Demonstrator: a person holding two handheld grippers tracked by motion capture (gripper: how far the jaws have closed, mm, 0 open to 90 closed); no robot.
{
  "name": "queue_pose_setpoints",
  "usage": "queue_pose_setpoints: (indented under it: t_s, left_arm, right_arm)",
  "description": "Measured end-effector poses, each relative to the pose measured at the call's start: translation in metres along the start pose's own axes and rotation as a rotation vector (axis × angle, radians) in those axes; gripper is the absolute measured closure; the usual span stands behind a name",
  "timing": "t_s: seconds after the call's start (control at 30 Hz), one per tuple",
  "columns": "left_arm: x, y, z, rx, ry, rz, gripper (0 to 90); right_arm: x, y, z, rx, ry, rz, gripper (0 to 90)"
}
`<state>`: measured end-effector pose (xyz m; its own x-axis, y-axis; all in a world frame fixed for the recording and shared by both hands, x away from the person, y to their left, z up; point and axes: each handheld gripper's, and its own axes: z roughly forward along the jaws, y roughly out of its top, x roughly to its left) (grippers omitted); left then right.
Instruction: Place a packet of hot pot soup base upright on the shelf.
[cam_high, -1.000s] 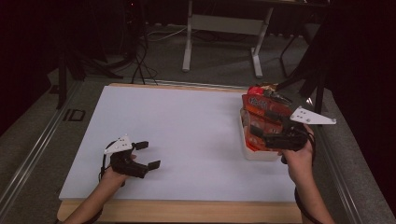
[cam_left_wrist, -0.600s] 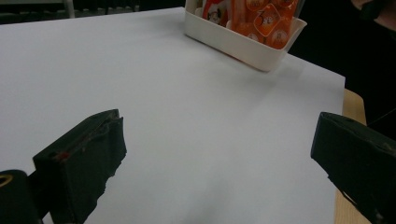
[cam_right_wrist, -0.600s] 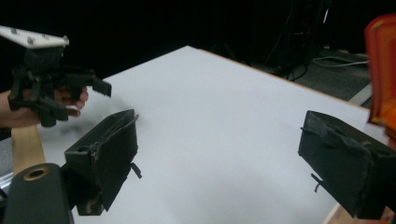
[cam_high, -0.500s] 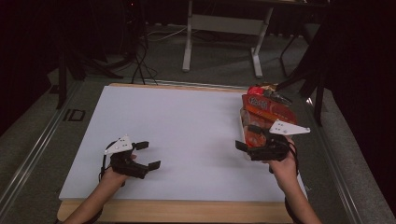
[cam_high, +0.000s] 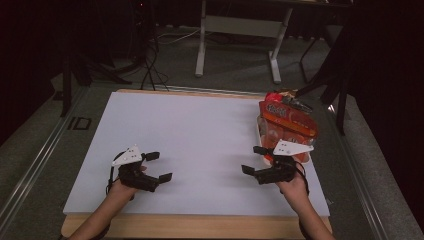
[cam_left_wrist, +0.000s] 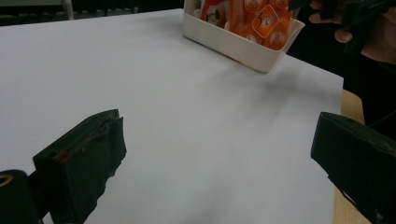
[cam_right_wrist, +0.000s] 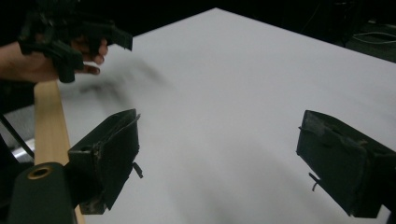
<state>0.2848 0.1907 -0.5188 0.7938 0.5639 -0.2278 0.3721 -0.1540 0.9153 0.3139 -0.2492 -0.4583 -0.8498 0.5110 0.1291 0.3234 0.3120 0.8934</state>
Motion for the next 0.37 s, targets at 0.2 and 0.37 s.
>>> queue_pose_setpoints:
  t_s: [0.2,0.37]
  left_arm:
    - [0.000,0.000,0.000,-0.004,0.002,0.002,2.5]
    - [-0.002,-0.001,0.002,0.004,-0.003,0.010,2.5]
  right_arm:
    - [0.000,-0.008,0.009,0.031,-0.008,-0.027,12.6]
    - [-0.002,-0.014,0.014,0.070,-0.017,-0.024,12.8]
